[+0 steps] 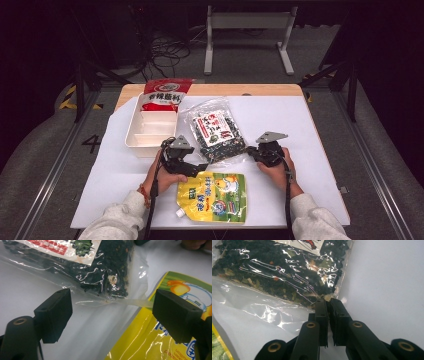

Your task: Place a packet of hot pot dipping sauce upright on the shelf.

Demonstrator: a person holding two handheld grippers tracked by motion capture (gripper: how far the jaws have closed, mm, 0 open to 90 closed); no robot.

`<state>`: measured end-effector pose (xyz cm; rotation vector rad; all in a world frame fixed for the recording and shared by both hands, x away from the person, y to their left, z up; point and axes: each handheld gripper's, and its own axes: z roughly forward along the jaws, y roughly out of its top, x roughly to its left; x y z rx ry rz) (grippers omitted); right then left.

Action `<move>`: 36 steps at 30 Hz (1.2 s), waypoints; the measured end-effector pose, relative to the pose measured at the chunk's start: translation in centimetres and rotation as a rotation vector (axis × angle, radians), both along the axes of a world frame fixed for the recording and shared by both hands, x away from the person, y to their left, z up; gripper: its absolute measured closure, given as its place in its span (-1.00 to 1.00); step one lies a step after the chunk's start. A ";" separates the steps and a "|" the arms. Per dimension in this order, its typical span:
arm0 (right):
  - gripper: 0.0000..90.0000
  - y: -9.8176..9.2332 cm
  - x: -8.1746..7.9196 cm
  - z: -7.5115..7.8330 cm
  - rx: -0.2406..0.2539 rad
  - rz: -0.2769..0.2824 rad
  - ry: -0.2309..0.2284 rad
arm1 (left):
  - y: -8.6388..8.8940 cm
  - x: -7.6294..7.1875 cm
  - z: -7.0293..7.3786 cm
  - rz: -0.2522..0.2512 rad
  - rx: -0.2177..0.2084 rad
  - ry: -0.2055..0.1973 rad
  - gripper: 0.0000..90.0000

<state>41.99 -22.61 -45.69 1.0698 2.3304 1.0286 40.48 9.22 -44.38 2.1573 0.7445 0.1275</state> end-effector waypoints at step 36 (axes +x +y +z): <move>0.55 -2.2 0.0 0.5 0.131 -0.169 0.110 | -0.5 0.3 -0.7 -0.053 0.019 0.035 -0.21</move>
